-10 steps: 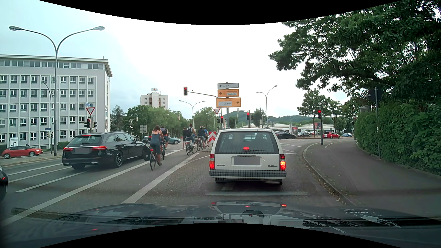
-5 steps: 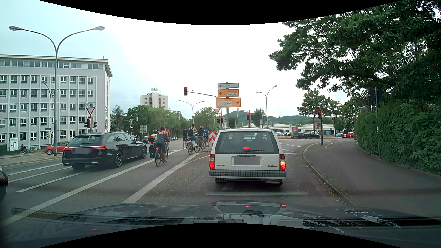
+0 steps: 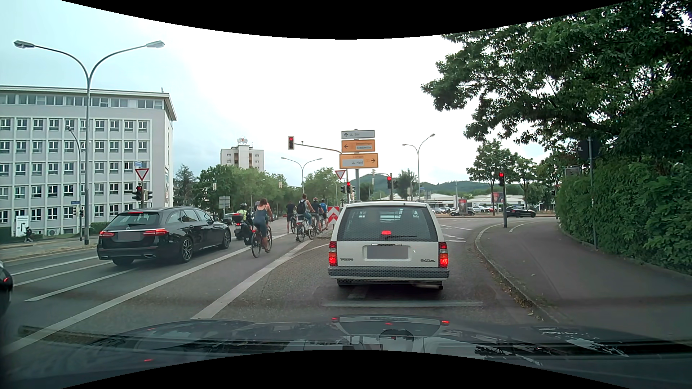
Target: Follow the waypoints while adhering to traffic rules and regulations
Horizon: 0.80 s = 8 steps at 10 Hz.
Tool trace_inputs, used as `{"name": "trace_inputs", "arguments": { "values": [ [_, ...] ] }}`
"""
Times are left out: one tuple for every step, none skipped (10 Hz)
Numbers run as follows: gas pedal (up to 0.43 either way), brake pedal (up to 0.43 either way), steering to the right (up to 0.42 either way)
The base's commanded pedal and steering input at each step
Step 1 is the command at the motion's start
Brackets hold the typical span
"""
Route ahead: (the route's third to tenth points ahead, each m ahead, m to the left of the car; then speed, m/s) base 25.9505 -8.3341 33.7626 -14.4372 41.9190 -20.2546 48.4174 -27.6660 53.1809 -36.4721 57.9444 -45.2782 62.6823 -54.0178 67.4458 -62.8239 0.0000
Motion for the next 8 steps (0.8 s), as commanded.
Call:
{"name": "trace_inputs", "arguments": {
  "values": [
    [0.0,0.226,0.062],
    [0.0,0.226,0.062],
    [0.0,0.226,0.062],
    [0.0,0.226,0.062],
    [0.0,0.226,0.062],
    [0.0,0.232,0.062],
    [0.0,0.226,0.062],
    [0.0,0.226,0.062]
  ]
}}
